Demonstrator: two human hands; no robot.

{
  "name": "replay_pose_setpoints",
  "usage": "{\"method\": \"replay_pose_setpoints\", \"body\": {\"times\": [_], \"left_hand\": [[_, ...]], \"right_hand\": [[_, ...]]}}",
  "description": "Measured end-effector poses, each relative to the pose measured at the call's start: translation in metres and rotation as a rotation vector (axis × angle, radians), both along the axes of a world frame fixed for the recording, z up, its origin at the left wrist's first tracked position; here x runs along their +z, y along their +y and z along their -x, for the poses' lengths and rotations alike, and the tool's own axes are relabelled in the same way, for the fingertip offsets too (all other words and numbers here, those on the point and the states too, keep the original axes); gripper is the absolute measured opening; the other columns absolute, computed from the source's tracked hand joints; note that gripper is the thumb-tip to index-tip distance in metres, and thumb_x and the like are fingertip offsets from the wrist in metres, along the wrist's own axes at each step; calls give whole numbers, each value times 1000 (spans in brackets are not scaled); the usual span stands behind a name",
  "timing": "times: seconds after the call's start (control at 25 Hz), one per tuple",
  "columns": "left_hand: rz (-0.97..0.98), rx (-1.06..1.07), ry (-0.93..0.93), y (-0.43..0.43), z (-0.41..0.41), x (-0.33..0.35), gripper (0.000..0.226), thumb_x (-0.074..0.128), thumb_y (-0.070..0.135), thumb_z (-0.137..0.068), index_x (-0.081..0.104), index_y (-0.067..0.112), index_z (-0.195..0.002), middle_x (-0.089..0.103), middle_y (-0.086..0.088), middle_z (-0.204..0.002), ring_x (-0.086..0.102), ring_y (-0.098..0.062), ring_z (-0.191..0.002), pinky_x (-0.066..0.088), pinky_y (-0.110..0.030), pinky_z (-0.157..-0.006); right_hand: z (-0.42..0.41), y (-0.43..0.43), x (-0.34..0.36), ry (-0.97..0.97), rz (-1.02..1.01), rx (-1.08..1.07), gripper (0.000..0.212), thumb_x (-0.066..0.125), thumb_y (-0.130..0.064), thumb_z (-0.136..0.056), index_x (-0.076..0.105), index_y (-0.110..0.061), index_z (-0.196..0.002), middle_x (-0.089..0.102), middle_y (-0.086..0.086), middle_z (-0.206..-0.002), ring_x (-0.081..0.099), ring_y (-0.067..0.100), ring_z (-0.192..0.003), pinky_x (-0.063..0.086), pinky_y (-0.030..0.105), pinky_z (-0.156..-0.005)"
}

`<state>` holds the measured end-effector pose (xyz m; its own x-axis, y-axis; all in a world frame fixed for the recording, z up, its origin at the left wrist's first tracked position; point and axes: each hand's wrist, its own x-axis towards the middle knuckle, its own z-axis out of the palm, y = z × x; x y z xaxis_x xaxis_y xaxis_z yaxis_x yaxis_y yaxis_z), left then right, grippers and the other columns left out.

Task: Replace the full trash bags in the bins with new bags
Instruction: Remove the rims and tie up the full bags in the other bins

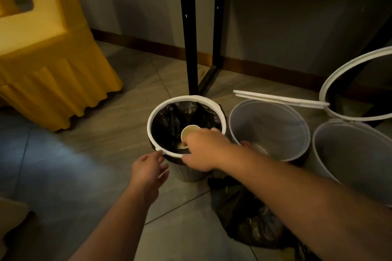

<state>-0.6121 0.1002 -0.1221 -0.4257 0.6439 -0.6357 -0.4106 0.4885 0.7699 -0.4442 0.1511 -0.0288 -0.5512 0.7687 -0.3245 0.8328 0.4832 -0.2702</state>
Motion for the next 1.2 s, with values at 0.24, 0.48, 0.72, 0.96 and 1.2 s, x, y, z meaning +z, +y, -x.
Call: {"method": "replay_pose_setpoints", "body": {"times": [0.24,0.48,0.72,0.96,1.2], "left_hand": [[-111,9,95,7,3,15,9,64,21,-97,71,16,-100,71,-2,-98,63,-19,-86,49,-34,-70],[65,10,175,27,7,1,40,75,40,-96,50,17,-117,60,-5,-106,60,-21,-94,59,-44,-88],[78,-96,193,25,6,-18,3,62,18,-103,60,16,-104,66,-14,-115,65,-27,-102,61,-46,-85],[30,-102,36,11,12,-17,18,54,8,-101,63,17,-113,71,-14,-117,67,-33,-111,58,-51,-93],[2,-76,36,8,16,-22,12,59,6,-100,62,5,-112,71,-20,-118,70,-33,-112,62,-45,-86]], "right_hand": [[12,5,-44,125,-153,42,10,56,-30,-100,62,-22,-103,68,7,-99,65,34,-90,48,45,-85],[-5,46,30,509,-138,-101,15,65,-23,-95,67,-30,-108,68,-6,-83,66,18,-72,56,38,-63],[-46,100,71,771,-456,-417,27,68,-22,-98,72,-26,-124,71,-4,-104,68,9,-79,56,20,-64],[-67,153,73,691,-553,-549,36,60,-30,-107,64,-26,-142,61,0,-127,61,12,-106,53,27,-89],[-74,179,65,255,-741,-541,44,55,-23,-104,53,-20,-148,51,16,-133,51,35,-118,48,44,-93]]}}
